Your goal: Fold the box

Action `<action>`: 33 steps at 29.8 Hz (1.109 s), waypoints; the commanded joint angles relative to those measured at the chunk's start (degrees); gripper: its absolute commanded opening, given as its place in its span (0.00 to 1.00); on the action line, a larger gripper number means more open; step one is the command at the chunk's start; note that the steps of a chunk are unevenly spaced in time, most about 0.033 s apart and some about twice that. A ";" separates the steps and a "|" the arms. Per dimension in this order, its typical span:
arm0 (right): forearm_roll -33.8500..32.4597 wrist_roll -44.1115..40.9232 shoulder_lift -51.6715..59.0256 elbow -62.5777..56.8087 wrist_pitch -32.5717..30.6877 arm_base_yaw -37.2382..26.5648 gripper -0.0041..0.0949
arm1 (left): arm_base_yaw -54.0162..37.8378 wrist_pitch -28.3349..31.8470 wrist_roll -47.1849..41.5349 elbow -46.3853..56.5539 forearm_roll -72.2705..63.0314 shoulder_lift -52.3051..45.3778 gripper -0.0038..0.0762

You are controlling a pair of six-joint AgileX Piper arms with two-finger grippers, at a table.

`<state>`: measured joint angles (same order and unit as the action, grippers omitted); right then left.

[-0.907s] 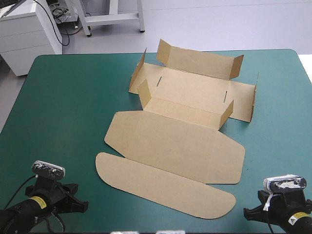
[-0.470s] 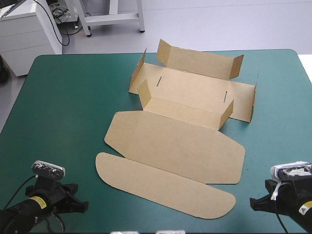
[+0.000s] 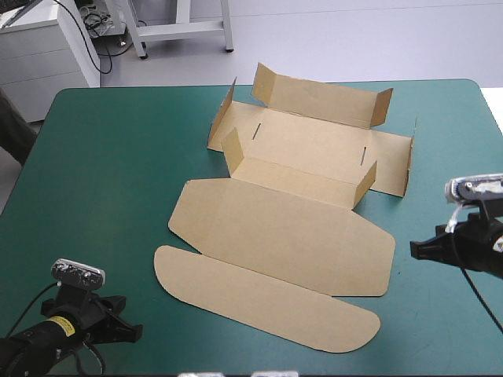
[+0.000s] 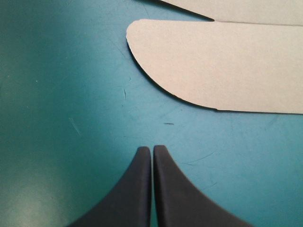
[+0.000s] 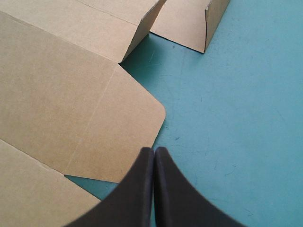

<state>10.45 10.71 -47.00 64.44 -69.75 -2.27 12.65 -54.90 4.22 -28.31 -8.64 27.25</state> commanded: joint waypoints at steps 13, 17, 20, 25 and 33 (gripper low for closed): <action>-0.56 -11.05 -20.93 18.86 -2.07 0.18 0.61 | -0.13 2.76 -0.12 -1.30 -0.84 0.32 0.04; 1.23 -14.16 -24.63 19.16 -2.07 0.18 0.63 | -0.13 2.76 -0.12 -1.30 -0.84 0.32 0.04; 4.71 -16.18 -27.10 19.26 -2.07 0.18 0.63 | -0.13 2.76 -0.12 -1.30 -0.84 0.32 0.04; 10.93 -16.18 -31.46 19.46 -2.07 0.18 0.63 | -0.13 2.76 -0.12 -1.30 -0.84 0.32 0.04; 12.04 -15.23 -41.15 22.29 -1.96 0.18 0.63 | -0.13 2.76 -0.12 -1.30 -0.84 0.32 0.04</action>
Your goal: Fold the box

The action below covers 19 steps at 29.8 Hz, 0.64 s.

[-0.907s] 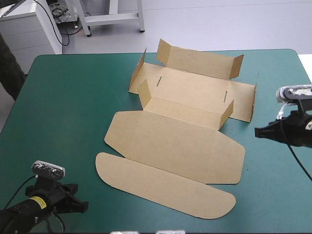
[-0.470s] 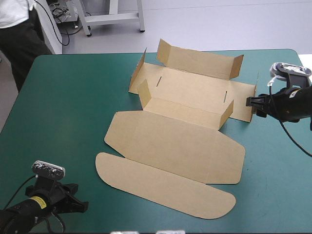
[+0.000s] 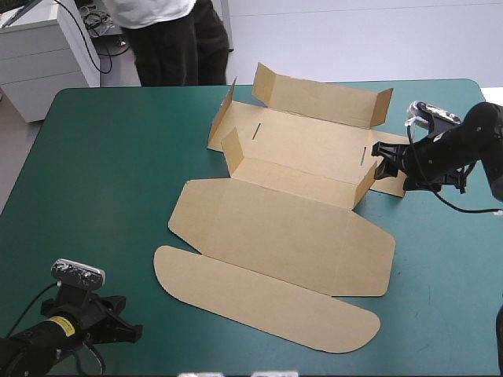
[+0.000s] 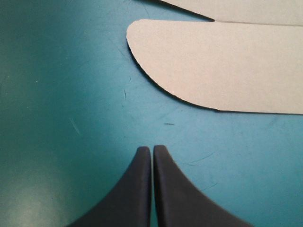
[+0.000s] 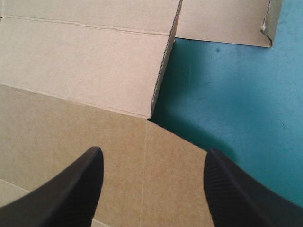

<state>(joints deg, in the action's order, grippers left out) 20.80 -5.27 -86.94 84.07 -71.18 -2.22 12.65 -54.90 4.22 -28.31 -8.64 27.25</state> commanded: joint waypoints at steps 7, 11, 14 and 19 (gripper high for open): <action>4.52 0.12 -8.22 8.20 -0.53 0.13 0.62 | -0.13 2.76 -0.12 -1.30 -0.84 0.32 0.04; 5.13 0.12 -11.37 10.91 -0.53 0.13 0.62 | -0.13 2.76 -0.12 -1.30 -0.84 0.32 0.04; 5.13 0.12 -13.38 11.32 -0.53 0.13 0.62 | -0.13 2.76 0.39 -1.30 -0.84 0.32 0.04; 5.23 0.12 -16.60 11.32 -0.53 0.13 0.62 | -0.13 2.76 0.67 -1.30 -0.84 0.32 0.04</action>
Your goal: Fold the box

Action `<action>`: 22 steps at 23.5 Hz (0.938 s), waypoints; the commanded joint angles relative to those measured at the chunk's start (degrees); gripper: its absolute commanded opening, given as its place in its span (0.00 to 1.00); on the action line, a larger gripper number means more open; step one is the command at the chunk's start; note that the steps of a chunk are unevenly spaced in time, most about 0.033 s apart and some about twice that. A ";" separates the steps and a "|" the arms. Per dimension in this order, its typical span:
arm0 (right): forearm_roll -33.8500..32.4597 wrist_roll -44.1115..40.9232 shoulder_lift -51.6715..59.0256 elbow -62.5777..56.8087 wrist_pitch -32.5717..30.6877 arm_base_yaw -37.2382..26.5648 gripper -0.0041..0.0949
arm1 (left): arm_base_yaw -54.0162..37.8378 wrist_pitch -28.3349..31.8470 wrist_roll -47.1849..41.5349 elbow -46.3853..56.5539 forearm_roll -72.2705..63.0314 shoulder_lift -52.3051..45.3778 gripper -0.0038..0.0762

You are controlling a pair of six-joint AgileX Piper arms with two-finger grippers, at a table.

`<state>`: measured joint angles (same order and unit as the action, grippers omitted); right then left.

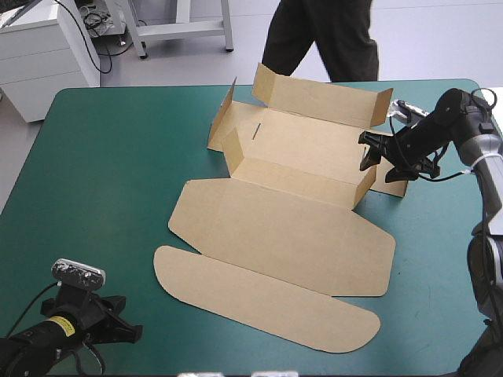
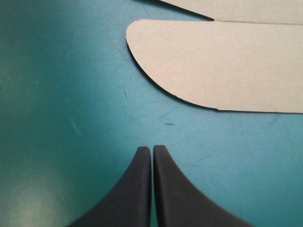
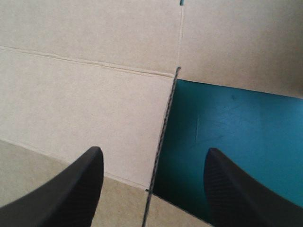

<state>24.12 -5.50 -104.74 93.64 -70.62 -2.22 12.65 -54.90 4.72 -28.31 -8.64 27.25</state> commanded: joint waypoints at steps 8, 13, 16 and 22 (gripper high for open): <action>3.81 0.34 -2.90 1.75 -0.05 0.13 0.62 | -0.13 2.76 0.17 -1.30 -0.84 0.32 0.04; 5.00 0.34 -3.52 1.99 2.30 0.13 0.62 | -0.13 2.76 0.17 -1.30 -0.84 0.32 0.04; 2.67 0.34 -3.52 1.99 1.28 0.13 0.41 | -0.13 2.76 0.17 -1.30 -0.84 0.32 0.04; 0.09 0.98 -3.52 1.99 -1.06 0.13 0.03 | -0.13 2.76 0.17 -1.30 -0.84 0.32 0.04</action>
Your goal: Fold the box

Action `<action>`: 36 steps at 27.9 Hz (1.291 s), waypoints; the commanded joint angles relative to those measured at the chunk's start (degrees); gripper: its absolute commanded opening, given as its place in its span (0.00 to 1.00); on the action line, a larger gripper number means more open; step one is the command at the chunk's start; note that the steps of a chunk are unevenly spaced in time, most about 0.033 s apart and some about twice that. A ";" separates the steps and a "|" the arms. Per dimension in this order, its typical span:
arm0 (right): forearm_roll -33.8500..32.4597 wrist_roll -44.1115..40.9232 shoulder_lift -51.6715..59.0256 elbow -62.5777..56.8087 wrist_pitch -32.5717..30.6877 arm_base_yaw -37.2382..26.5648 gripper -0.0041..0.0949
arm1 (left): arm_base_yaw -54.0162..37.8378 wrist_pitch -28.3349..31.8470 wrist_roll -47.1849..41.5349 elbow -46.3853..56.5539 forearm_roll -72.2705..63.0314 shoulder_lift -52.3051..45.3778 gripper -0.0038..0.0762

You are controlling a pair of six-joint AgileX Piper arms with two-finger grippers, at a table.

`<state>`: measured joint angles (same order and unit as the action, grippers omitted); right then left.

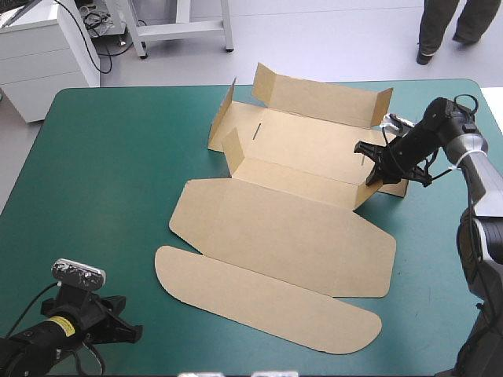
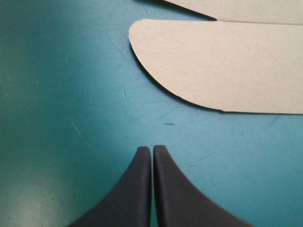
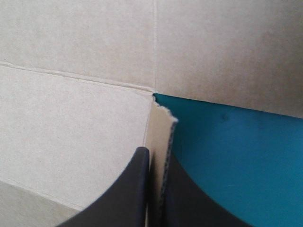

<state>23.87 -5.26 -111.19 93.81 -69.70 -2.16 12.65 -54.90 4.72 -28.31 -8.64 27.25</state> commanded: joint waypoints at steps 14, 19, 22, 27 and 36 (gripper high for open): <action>-3.22 10.51 2.93 1.89 -1.92 3.23 0.03 | -0.13 2.76 0.17 -1.30 -0.84 0.32 0.04; -10.58 14.09 2.93 5.33 -2.06 7.73 0.03 | -0.13 2.76 0.17 -1.30 -0.84 0.32 0.04; -10.59 17.58 2.83 9.10 -2.06 9.69 0.03 | -0.13 2.76 0.17 -1.30 -0.84 0.32 0.04; -12.10 20.33 1.03 16.87 -2.06 13.26 0.03 | -0.13 2.63 0.17 -1.30 -1.24 0.32 0.04; -14.62 31.21 -5.19 25.82 -1.90 22.43 0.02 | -0.13 2.15 0.17 -1.30 -3.44 0.32 0.04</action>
<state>9.55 21.29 -117.77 115.72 -70.75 17.76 12.65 -54.96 4.72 -28.31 -10.39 27.25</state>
